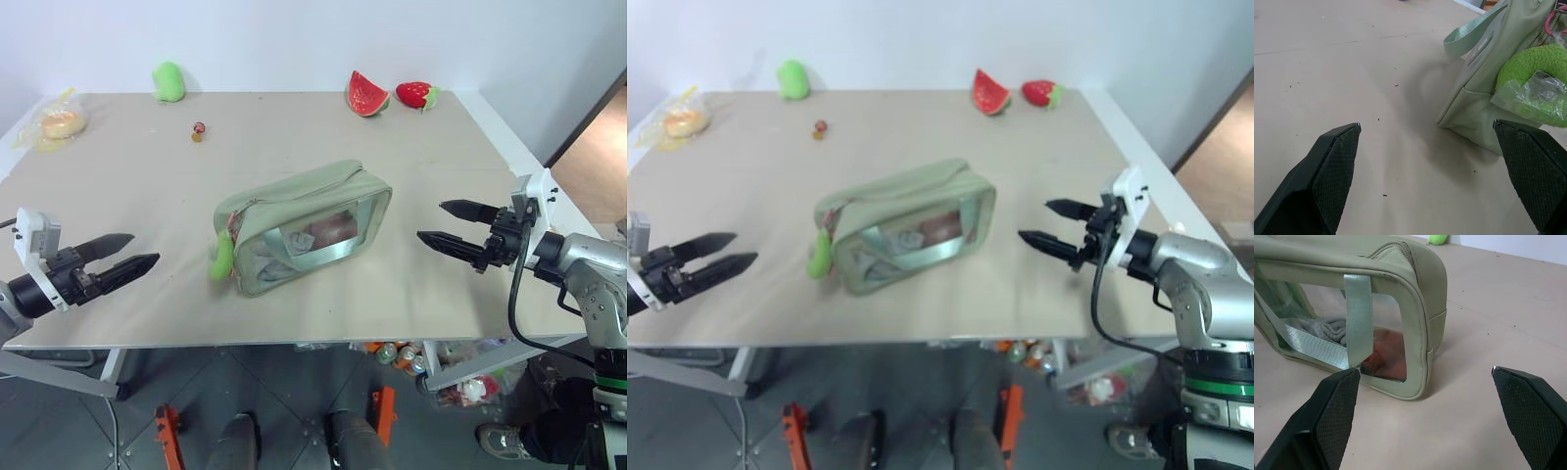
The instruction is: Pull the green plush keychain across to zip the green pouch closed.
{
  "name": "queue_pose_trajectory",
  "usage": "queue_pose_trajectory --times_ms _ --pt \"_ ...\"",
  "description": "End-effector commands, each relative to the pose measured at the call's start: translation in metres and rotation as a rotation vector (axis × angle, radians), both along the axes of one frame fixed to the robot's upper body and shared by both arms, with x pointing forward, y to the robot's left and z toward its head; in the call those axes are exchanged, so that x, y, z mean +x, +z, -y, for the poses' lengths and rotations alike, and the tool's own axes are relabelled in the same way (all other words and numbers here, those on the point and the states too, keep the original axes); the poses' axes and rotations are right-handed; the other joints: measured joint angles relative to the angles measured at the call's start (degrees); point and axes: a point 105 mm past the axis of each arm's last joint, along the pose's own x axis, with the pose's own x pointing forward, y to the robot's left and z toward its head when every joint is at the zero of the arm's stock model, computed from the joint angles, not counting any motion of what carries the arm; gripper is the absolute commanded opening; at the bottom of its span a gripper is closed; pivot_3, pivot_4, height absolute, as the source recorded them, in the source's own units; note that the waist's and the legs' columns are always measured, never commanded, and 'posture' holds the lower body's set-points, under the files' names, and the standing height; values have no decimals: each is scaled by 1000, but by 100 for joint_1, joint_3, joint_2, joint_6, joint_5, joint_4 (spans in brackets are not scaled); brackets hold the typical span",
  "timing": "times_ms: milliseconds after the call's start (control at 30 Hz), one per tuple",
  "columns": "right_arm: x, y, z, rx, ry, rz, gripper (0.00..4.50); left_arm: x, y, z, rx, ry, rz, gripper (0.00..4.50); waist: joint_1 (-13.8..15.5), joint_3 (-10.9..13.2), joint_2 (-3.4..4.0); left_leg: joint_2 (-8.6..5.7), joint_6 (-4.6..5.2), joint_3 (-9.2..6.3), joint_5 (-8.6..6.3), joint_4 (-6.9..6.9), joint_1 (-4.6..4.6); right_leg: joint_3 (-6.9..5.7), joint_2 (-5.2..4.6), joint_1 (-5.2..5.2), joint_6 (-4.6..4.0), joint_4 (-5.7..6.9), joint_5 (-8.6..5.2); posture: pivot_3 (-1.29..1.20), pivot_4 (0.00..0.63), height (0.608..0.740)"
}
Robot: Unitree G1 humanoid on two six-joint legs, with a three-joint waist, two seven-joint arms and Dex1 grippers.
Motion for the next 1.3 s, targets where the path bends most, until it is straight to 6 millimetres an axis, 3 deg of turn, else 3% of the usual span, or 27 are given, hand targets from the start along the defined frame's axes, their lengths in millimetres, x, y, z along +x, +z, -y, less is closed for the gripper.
queue_pose_trajectory --times_ms 33,167,400,533,667,733,967,1300 --pt "1 20 -14 -39 40 94 4472 5 16 5 -6 -5 76 4500 0 0 0 0 0 0 0 0 0 0 0 0 0 0 0 0 150 740" --pt "8 35 -36 -123 102 170 4472 14 32 20 -27 -30 136 4500 -1 1 -1 8 -2 2 2 16 -1 5 14 -2 0 2 20 0 150 740" --pt "3 73 -70 -203 265 315 4472 18 65 49 -64 -116 234 4500 -2 2 -3 13 -3 5 2 18 -7 16 24 -9 6 2 29 0 150 740" --pt "-10 93 -114 -307 499 406 4472 16 96 70 -81 -209 317 4500 -18 4 -4 20 -4 5 2 16 -11 23 36 -16 30 2 45 0 150 740" --pt "-10 87 -136 -380 625 411 4472 14 107 81 -83 -251 349 4500 -18 3 -5 30 -4 3 2 15 -9 24 48 -16 26 3 50 0 150 740" --pt "-5 74 -148 -442 678 398 4472 13 109 87 -70 -272 357 4500 -17 3 -5 28 -4 5 2 16 -11 27 46 -15 28 2 51 0 150 740" --pt "15 46 -163 -541 740 370 4472 10 102 96 -63 -287 351 4500 -15 4 -6 29 -7 6 3 18 -11 29 48 -19 25 4 59 0 150 740" --pt "21 40 -171 -573 796 369 1217 7 93 91 -78 -238 340 4500 -13 4 -6 30 -8 5 4 18 -11 29 48 -19 23 5 61 0 150 740"
